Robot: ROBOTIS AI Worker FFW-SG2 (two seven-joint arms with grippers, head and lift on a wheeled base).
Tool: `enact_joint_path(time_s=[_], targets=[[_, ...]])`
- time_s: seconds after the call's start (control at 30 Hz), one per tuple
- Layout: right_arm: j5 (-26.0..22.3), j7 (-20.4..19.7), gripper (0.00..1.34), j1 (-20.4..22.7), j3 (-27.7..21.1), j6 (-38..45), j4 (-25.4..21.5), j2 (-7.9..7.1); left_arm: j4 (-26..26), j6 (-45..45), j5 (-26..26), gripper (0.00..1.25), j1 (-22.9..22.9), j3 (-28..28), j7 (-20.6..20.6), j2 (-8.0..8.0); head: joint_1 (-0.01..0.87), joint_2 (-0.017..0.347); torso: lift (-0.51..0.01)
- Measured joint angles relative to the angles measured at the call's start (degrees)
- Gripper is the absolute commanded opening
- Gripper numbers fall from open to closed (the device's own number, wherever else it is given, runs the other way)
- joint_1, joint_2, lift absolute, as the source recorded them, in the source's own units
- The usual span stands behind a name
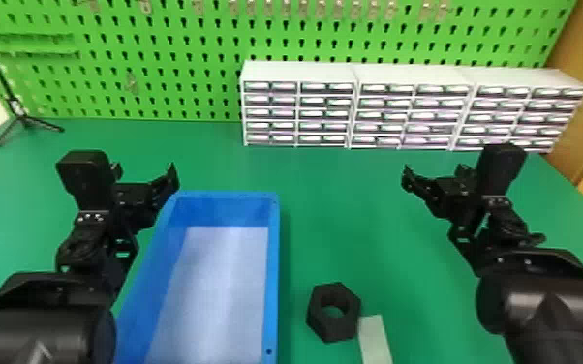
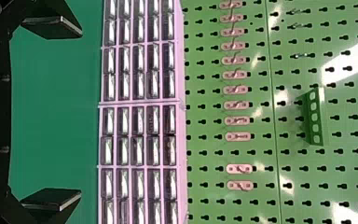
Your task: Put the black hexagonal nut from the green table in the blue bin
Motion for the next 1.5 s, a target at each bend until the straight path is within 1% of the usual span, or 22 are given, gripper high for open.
enact_joint_path(time_s=[0.67, 1.0, 1.2, 1.5], targets=[[0.0, 0.03, 1.24, 0.35, -0.27, 0.0, -0.43, -0.1, 0.0, -0.08, 0.22, 0.95, 0.04, 0.1, 0.0, 0.0, 0.683, 0.028, -0.096], [-0.11, 0.12, 1.24, 0.89, -0.27, 0.41, -1.21, -0.39, 0.0, -0.09, 0.37, 0.95, 0.04, 0.09, 0.0, 0.0, 0.683, 0.028, -0.096], [0.01, 1.13, 1.24, 1.64, -0.27, 1.64, -2.74, -0.8, 0.0, -0.09, 0.46, 0.95, 0.04, 0.09, 0.0, 0.0, 0.683, 0.028, -0.096], [1.67, 4.19, 1.24, 4.8, -0.31, 6.16, -8.22, -1.12, 0.0, -0.09, 0.61, 0.95, 0.28, 0.14, 0.06, 0.0, 0.683, 0.028, -0.096]])
